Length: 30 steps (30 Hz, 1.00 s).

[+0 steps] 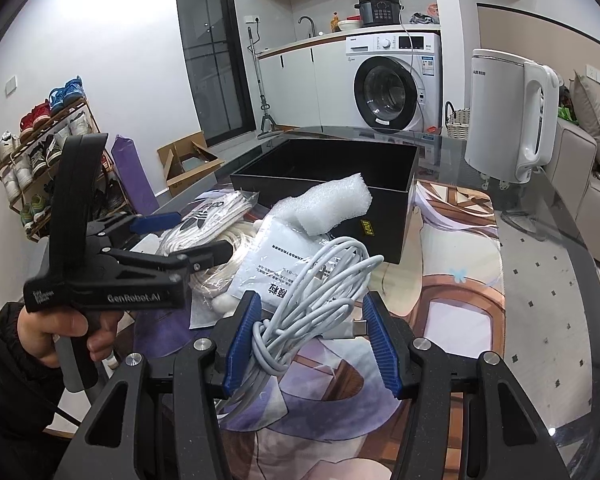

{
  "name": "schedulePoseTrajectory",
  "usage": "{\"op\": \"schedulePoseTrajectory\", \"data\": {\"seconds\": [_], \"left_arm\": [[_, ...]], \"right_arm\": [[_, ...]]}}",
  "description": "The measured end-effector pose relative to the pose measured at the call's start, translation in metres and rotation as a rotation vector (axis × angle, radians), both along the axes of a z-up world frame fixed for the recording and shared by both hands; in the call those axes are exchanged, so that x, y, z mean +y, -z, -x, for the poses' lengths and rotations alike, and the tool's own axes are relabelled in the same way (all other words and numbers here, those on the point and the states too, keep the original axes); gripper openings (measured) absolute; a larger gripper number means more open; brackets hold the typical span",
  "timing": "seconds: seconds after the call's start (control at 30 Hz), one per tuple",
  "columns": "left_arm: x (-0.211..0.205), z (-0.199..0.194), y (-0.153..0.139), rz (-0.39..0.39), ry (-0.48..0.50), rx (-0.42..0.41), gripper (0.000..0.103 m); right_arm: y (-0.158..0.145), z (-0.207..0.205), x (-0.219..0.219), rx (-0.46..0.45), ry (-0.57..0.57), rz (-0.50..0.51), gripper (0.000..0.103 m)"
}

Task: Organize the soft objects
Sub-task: 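Lift the cable coil with the right tool while the left tool lifts the adidas bag, then drop the cable coil into the black box while the left tool drops the adidas bag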

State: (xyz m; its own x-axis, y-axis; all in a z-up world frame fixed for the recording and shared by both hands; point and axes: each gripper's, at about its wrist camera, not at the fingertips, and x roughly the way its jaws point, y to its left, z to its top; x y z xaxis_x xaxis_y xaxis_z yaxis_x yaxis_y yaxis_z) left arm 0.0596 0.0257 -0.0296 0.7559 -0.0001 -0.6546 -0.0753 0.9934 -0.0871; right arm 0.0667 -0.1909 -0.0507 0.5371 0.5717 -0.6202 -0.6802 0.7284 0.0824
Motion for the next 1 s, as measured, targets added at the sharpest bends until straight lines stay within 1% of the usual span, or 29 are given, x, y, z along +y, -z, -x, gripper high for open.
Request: {"op": "schedulePoseTrajectory", "data": {"seconds": [0.03,0.07,0.1,0.13,0.17,0.3,0.47,0.7,1.0], "left_arm": [[0.003,0.000,0.001,0.029,0.006,0.005,0.079],[0.003,-0.001,0.002,0.041,0.008,0.010,0.067],[0.004,-0.002,0.003,0.056,0.011,0.014,0.063],[0.005,-0.002,0.004,0.067,0.018,0.012,0.061],[0.005,-0.001,0.004,0.072,0.021,0.010,0.054],[0.002,0.001,0.000,0.049,0.026,-0.014,0.044],[0.004,0.005,-0.007,0.036,0.016,-0.037,0.041],[0.005,0.017,-0.028,0.023,0.017,-0.103,0.041],[0.000,0.018,-0.047,0.025,0.037,-0.145,0.041]], "right_arm": [[0.000,0.000,0.000,-0.001,0.000,0.000,0.054],[0.000,0.000,0.000,0.000,-0.001,0.000,0.054],[0.000,0.001,0.001,0.000,-0.002,0.001,0.054],[0.000,0.000,0.001,-0.001,-0.002,0.001,0.054],[0.000,0.001,0.001,-0.001,-0.002,0.001,0.054],[0.000,0.001,0.001,-0.001,-0.002,0.001,0.054],[-0.001,0.002,0.000,-0.007,-0.002,-0.005,0.054],[-0.006,0.002,-0.004,-0.033,0.007,-0.033,0.054],[-0.029,-0.008,-0.001,-0.111,0.016,-0.061,0.054]]}}
